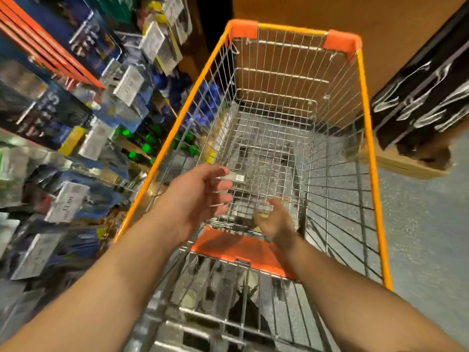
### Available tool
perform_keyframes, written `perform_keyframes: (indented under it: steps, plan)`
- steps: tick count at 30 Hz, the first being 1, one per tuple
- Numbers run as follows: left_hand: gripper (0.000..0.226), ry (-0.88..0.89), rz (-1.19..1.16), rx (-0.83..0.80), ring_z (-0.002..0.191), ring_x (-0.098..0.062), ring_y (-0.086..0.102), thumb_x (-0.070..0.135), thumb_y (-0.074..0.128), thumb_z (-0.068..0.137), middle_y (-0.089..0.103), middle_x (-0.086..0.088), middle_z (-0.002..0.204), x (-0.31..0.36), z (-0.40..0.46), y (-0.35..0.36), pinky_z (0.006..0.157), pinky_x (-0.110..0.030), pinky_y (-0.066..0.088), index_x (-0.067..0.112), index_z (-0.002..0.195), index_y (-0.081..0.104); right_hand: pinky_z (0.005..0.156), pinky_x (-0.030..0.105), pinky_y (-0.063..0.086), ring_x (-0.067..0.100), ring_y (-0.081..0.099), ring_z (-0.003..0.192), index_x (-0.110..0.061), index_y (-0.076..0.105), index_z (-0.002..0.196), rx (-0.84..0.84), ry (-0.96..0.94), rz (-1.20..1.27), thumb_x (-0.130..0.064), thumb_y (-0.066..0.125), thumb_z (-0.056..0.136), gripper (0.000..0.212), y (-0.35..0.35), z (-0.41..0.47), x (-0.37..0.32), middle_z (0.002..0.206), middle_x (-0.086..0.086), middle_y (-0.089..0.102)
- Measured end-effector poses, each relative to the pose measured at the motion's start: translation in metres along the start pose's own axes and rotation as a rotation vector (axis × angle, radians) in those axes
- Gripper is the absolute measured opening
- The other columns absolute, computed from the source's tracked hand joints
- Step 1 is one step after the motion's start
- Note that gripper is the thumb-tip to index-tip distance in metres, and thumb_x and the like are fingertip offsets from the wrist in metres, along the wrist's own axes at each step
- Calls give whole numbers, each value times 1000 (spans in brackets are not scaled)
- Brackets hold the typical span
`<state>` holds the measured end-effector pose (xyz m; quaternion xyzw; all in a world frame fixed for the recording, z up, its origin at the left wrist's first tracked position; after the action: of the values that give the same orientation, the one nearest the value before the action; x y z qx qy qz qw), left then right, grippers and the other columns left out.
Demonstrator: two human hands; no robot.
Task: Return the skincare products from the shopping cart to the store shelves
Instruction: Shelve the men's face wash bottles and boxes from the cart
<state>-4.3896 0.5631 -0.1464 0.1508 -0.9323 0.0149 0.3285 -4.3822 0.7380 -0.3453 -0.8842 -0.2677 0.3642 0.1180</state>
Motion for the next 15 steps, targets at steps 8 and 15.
perform_keyframes:
  steps: [8, 15]
  plan:
    - [19, -38, 25, 0, 60, -15, 61, 29, 51, 101, 65, 1, 77, -15, 60, 9, 54, -26, 51, 21, 94, 67, 121, 51, 28, 34, 24, 153, -21, 8, 164, -53, 139, -587, -36, 75, 88, 102, 19, 70, 75, 163, 16, 26]
    - [20, -79, 5, -11, 62, -13, 63, 29, 50, 102, 67, 4, 73, -30, 75, 11, 53, -23, 52, 21, 98, 68, 106, 43, 39, 27, 37, 133, -23, 34, 155, -49, 80, -853, -28, 67, 91, 71, 27, 94, 96, 149, 6, 37]
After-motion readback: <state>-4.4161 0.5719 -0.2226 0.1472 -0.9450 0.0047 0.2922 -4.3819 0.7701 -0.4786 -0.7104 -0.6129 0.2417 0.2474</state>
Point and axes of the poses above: each hand's wrist, its own z-axis towards the middle knuckle, its own y-axis out of the palm, x = y × z, the point moved 1 cm from there along z, towards the middle knuckle
